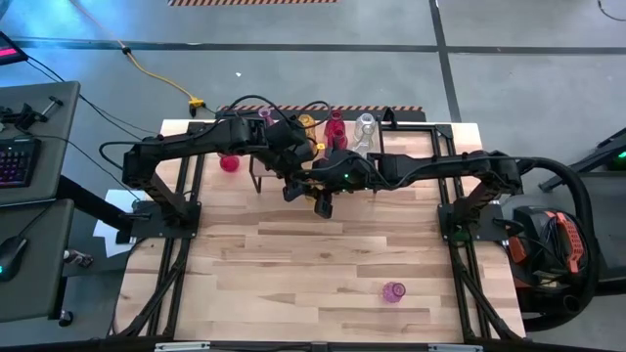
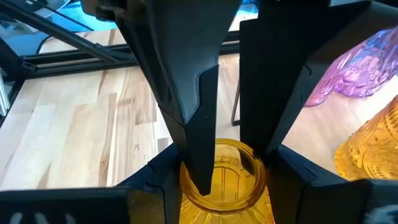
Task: Sort vases onto shelf
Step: Put the yellow vase on the shelf aligned with the other yellow vases
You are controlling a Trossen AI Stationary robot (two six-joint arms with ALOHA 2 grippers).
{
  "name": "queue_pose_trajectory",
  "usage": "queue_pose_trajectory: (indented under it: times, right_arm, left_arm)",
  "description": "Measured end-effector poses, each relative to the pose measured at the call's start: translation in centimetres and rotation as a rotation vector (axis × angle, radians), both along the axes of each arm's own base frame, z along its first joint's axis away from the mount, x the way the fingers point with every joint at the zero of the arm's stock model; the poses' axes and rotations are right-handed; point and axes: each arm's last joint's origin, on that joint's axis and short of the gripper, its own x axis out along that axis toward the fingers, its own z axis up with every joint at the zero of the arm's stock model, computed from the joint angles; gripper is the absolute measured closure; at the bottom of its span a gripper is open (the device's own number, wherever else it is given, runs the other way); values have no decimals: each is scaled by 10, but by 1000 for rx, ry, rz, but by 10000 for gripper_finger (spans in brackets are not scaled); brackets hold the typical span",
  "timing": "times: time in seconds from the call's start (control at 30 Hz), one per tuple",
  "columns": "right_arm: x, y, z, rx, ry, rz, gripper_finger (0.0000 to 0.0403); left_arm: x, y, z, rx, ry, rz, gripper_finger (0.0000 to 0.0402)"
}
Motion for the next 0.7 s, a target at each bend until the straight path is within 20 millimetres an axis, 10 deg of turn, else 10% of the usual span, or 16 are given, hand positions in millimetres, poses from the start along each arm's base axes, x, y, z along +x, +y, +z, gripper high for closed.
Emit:
queue_pose_trajectory:
  times: [0.7]
  right_arm:
    - [-6,-3,-5,1,75,-32,273]
  left_arm:
    - [-9,2,13,-73,37,95,344]
